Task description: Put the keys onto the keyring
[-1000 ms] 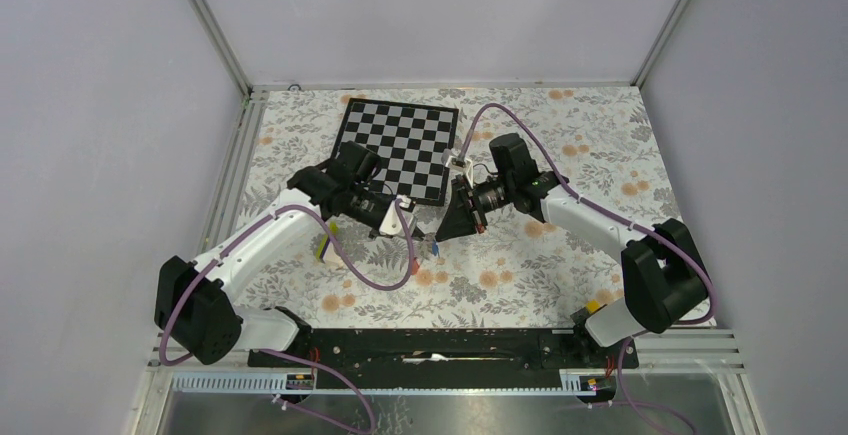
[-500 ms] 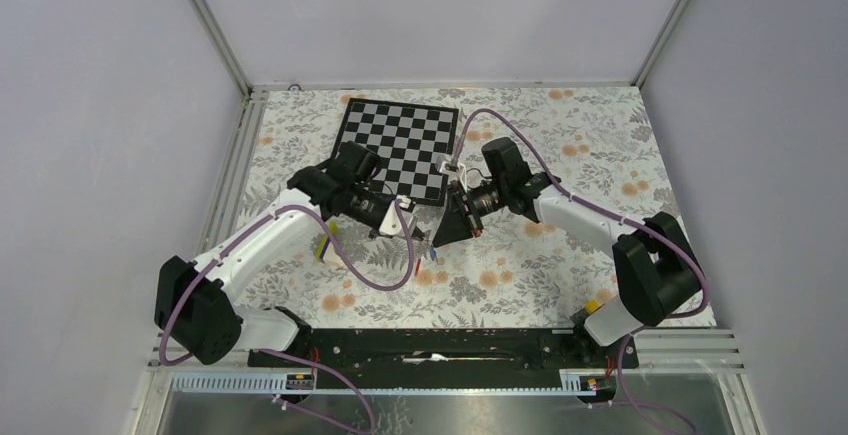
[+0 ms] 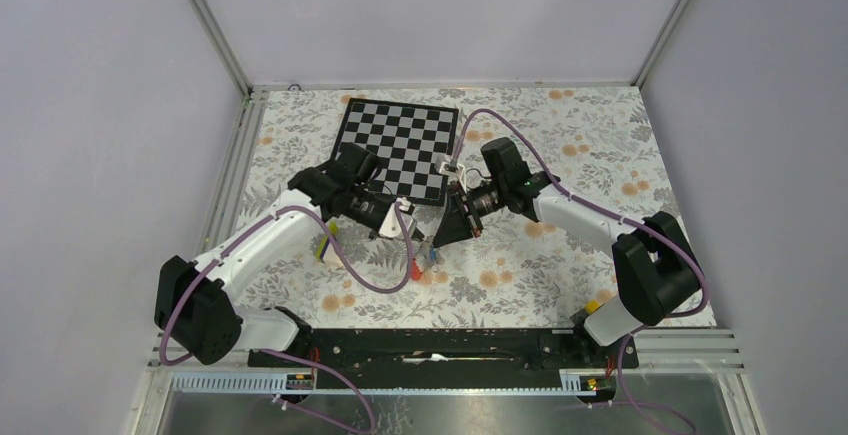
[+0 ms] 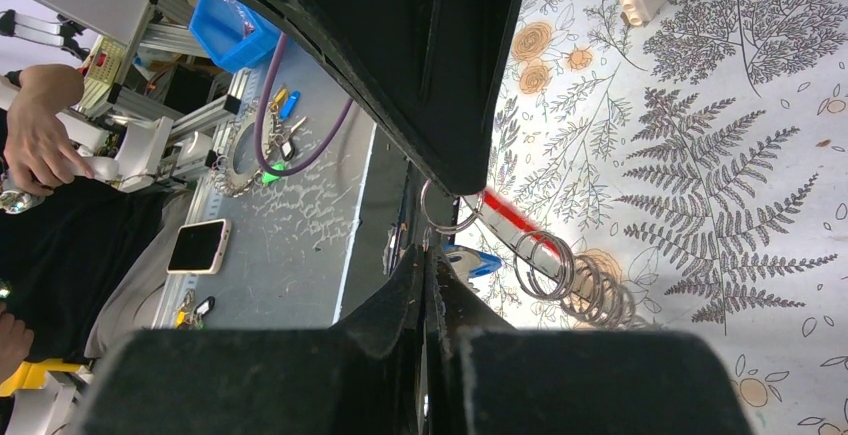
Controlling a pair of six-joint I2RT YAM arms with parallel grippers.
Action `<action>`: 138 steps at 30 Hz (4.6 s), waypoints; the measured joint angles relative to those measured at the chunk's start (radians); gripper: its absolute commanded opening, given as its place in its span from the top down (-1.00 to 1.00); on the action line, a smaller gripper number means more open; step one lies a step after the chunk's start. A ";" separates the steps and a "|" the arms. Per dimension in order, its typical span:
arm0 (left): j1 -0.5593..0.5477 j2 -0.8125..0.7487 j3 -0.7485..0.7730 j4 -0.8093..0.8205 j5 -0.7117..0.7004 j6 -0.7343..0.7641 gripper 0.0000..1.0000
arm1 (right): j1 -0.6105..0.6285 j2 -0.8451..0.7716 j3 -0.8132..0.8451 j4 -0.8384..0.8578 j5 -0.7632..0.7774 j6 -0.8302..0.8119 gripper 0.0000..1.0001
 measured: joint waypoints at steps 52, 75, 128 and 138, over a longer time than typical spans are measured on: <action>-0.013 -0.005 -0.043 -0.002 -0.013 0.036 1.00 | 0.001 0.033 0.016 -0.043 -0.019 -0.035 1.00; -0.021 -0.005 -0.043 -0.003 -0.013 0.044 1.00 | 0.012 0.054 0.027 -0.041 -0.003 -0.018 1.00; 0.032 0.108 0.237 0.096 0.169 -0.476 1.00 | -0.029 -0.306 0.084 -0.256 0.252 -0.284 0.12; 0.023 0.084 0.200 0.337 0.127 -0.809 1.00 | -0.036 -0.306 0.174 -0.331 0.316 -0.333 0.19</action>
